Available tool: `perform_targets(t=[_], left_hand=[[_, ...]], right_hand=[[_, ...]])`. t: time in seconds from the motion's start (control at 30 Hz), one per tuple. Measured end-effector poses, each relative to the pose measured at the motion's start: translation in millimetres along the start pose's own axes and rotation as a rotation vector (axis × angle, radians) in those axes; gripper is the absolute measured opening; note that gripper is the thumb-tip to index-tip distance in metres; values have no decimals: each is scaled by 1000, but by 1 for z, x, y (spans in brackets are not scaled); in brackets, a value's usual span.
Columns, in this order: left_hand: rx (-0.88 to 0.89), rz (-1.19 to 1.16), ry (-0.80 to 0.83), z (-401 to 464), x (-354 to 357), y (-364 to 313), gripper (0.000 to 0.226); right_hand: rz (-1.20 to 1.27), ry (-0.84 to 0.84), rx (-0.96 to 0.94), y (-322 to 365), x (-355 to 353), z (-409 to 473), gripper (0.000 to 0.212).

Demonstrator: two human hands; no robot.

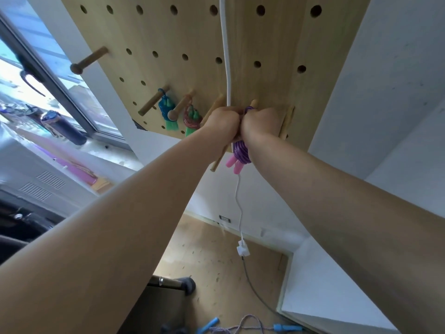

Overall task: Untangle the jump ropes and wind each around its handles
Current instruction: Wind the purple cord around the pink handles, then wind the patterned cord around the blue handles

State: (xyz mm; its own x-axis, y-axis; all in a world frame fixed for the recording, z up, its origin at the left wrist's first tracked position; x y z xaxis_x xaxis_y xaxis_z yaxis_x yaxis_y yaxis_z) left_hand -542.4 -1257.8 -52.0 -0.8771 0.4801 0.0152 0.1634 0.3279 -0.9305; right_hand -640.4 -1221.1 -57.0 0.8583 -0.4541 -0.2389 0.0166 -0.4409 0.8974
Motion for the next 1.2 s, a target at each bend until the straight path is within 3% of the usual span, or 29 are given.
perform_targets(t=[0.1, 0.3, 0.43, 0.73, 0.8, 0.9, 1.03, 1.2], left_hand=[[12, -36, -19, -11, -7, 9, 40], [-27, 135, -65, -55, -31, 53, 28], [-94, 203, -93, -89, -40, 107, 25], [-219, 473, 41, -173, -36, 269, 15], [-242, 554, 99, -192, -37, 311, 18], [-315, 697, 156, -217, -44, 389, 27], [-410, 605, 215, -245, -44, 487, 23], [-487, 792, 272, -261, -33, 609, 25]], right_hand=[[-72, -46, -83, 1, -3, -14, 38], [-155, 1, -218, -23, 10, -47, 41], [-153, 181, -270, -68, 27, -77, 41], [-437, 516, 110, -265, 56, -143, 19], [-474, 527, 162, -318, 62, -156, 22], [-522, 519, 216, -393, 66, -181, 9], [-547, 503, 284, -480, 68, -216, 6], [-737, 582, 309, -607, 80, -222, 7]])
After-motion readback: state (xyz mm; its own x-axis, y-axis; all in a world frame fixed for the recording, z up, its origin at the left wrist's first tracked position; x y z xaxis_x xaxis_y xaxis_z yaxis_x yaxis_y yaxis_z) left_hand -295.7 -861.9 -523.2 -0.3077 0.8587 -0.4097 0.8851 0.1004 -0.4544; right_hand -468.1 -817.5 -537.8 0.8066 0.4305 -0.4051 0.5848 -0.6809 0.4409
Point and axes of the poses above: each hand's wrist, its own z-axis towards the middle knuckle, its own x-axis out of the palm, y = z × x, the point moved 7 cm from there along z, towards the middle knuckle, and after that the axes turned 14 degrees about y, right-handed, at the moved point
